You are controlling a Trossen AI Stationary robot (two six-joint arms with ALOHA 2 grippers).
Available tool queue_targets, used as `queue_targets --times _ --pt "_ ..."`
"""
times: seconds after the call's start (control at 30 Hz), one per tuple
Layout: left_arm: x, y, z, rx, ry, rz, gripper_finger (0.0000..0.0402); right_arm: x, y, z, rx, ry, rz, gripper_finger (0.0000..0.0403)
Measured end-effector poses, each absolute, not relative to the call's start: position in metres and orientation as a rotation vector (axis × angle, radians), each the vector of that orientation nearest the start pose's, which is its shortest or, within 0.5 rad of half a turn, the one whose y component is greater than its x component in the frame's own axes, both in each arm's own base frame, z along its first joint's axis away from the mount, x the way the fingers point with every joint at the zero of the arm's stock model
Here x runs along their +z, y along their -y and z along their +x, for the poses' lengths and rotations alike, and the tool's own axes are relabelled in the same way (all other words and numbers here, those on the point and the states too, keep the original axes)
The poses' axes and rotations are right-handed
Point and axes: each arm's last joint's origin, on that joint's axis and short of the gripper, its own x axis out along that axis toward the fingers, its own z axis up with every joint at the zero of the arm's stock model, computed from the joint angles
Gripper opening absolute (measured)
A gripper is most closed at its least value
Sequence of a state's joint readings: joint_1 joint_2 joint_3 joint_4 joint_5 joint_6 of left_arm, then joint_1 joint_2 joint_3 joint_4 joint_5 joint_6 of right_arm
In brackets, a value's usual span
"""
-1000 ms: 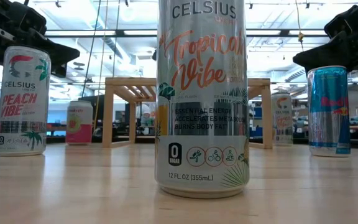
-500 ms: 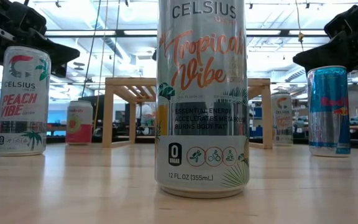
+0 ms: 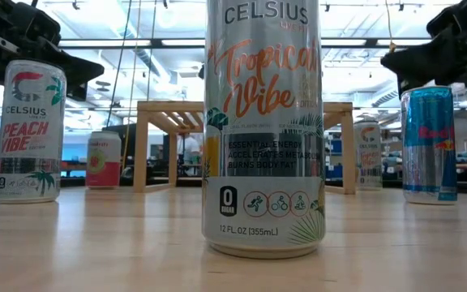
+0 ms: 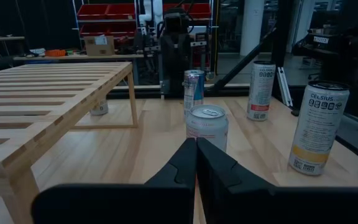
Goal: Place canned beverage on shelf
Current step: Put the top blue soda can on the shelf
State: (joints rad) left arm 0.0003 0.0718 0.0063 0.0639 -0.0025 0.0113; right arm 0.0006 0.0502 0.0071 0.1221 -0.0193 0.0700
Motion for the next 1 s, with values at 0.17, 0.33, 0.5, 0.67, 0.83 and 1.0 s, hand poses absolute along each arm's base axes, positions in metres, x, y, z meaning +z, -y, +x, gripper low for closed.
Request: queue_targets --times 0.17,0.33,0.5,0.67,0.83,1.0 --pt "0.166 0.000 0.102 0.003 -0.002 0.011 0.0018 0.182 0.000 0.099 0.023 0.164 0.061 0.0054" --pt "0.166 0.000 0.102 0.003 -0.002 0.011 0.0018 0.192 -0.001 0.097 0.029 0.267 0.049 0.0054" --pt "0.166 0.000 0.102 0.003 -0.002 0.011 0.0018 0.198 0.000 0.095 0.014 0.332 0.040 0.0054" --pt "0.166 0.000 0.102 0.003 -0.002 0.011 0.0018 0.198 0.001 0.095 -0.033 0.334 0.059 0.0054" --pt "0.166 0.000 0.102 0.003 -0.002 0.011 0.0018 0.198 0.003 0.095 -0.082 0.336 0.104 0.0054" --pt "0.166 0.000 0.102 0.003 -0.002 0.011 0.0018 0.198 0.003 0.095 -0.068 0.342 0.121 0.0054"
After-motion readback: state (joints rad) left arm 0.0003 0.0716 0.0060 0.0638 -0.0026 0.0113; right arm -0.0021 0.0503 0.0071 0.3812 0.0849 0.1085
